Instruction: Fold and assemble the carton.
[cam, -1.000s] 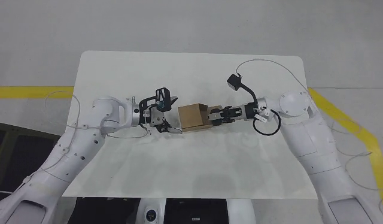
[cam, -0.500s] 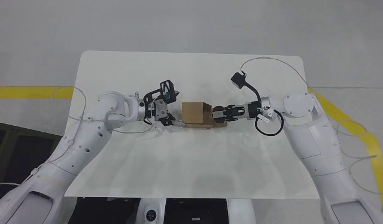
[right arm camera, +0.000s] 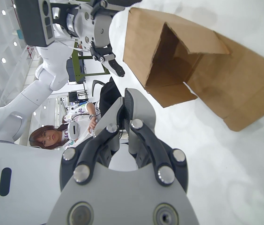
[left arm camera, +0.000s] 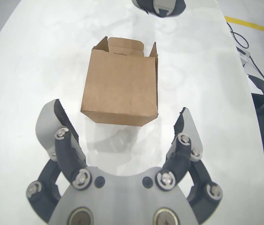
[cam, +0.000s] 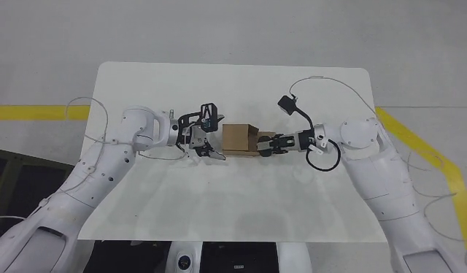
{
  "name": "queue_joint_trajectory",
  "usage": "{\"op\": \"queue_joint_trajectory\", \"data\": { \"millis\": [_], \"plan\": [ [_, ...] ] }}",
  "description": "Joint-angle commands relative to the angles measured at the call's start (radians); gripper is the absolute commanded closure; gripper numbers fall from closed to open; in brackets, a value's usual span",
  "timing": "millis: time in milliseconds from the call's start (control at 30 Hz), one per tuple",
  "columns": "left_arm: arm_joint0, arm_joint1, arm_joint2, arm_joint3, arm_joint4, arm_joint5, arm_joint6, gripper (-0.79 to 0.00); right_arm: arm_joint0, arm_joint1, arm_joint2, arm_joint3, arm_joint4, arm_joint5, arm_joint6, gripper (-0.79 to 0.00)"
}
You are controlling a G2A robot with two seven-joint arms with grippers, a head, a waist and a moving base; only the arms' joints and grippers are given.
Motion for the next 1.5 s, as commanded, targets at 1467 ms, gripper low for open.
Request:
{"op": "queue_joint_trajectory", "data": {
  "millis": [1467],
  "plan": [
    [-0.022,-0.054,0.035,0.098,-0.099,0.000,-0.026,-0.785,0.163,-0.070,-0.252,0.349,0.133,-0.224,-0.083,0.000]
  ]
}}
